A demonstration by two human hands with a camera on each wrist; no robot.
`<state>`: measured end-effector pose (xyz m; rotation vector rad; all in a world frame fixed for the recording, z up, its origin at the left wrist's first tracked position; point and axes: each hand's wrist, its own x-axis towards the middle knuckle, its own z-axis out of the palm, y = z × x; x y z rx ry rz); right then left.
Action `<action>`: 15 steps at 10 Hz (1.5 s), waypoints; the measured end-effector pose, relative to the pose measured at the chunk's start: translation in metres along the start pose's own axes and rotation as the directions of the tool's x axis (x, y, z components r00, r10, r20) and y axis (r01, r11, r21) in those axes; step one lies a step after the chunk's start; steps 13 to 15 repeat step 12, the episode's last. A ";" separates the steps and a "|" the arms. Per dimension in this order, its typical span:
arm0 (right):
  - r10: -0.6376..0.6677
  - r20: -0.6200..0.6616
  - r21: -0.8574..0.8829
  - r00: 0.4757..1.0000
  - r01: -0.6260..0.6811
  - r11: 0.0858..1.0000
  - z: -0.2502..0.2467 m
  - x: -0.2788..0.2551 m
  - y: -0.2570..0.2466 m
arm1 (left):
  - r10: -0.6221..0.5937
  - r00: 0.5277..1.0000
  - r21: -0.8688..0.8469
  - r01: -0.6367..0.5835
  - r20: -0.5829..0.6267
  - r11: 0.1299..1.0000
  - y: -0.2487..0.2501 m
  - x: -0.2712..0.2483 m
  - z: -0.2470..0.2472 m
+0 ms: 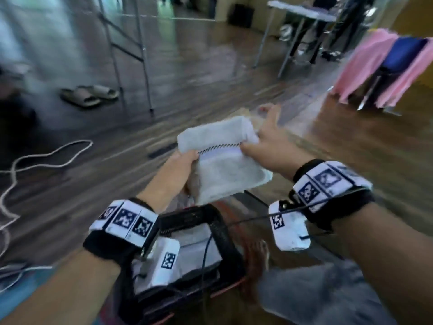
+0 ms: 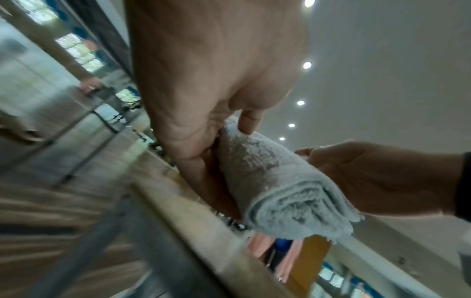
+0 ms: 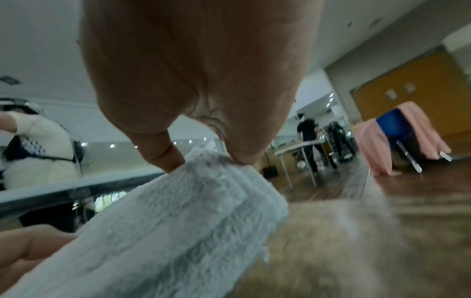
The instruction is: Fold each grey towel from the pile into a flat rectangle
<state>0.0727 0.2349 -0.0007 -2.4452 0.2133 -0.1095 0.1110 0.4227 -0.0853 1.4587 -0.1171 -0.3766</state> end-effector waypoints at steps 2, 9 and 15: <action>0.193 0.288 0.123 0.938 -0.236 0.964 0.151 0.015 0.047 | -0.284 0.947 0.230 0.313 -0.148 0.922 -0.116 0.004 -0.073; 0.456 0.541 -0.086 0.707 -0.493 0.866 0.259 0.009 0.194 | -0.547 0.775 0.394 0.632 -0.318 0.667 -0.321 0.043 -0.038; 0.418 0.524 -0.071 0.742 -0.451 0.890 0.242 0.006 0.178 | -0.460 0.839 0.577 0.538 -0.291 0.614 -0.292 0.046 -0.038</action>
